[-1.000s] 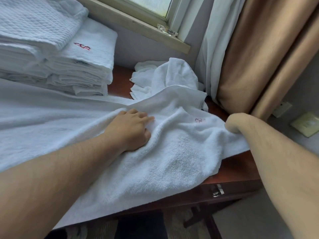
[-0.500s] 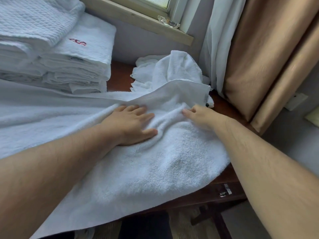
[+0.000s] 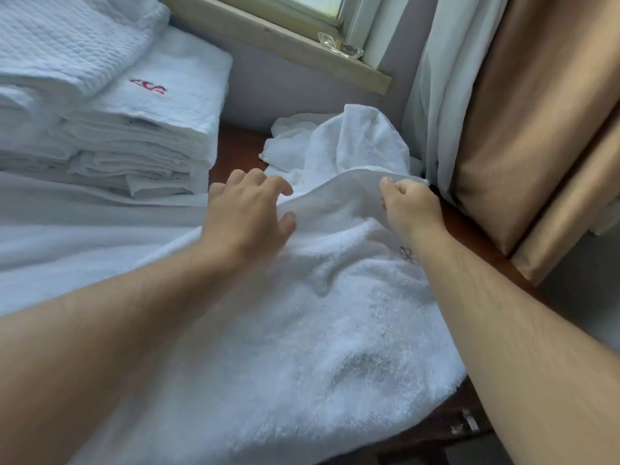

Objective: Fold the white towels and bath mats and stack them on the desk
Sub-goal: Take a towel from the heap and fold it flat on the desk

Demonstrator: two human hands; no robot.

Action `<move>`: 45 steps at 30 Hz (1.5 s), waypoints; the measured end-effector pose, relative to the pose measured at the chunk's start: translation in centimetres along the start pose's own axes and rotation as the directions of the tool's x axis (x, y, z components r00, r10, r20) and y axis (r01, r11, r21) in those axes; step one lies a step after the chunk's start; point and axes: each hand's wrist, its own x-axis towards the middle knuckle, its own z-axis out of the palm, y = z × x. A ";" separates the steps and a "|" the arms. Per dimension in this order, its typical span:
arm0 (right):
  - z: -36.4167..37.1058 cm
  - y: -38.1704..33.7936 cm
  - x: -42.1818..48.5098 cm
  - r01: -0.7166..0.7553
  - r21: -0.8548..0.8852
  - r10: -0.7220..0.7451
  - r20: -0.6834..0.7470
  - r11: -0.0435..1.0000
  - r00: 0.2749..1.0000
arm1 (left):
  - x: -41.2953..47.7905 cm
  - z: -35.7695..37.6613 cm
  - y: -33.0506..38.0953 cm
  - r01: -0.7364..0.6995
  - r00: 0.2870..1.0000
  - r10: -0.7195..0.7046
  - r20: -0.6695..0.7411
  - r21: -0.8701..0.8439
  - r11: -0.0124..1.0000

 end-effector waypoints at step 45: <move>-3.5 8.5 -6.2 -0.480 0.179 0.499 -0.084 0.859 0.863 | -7.0 -1.7 1.1 -0.518 0.854 0.518 0.051 0.187 0.835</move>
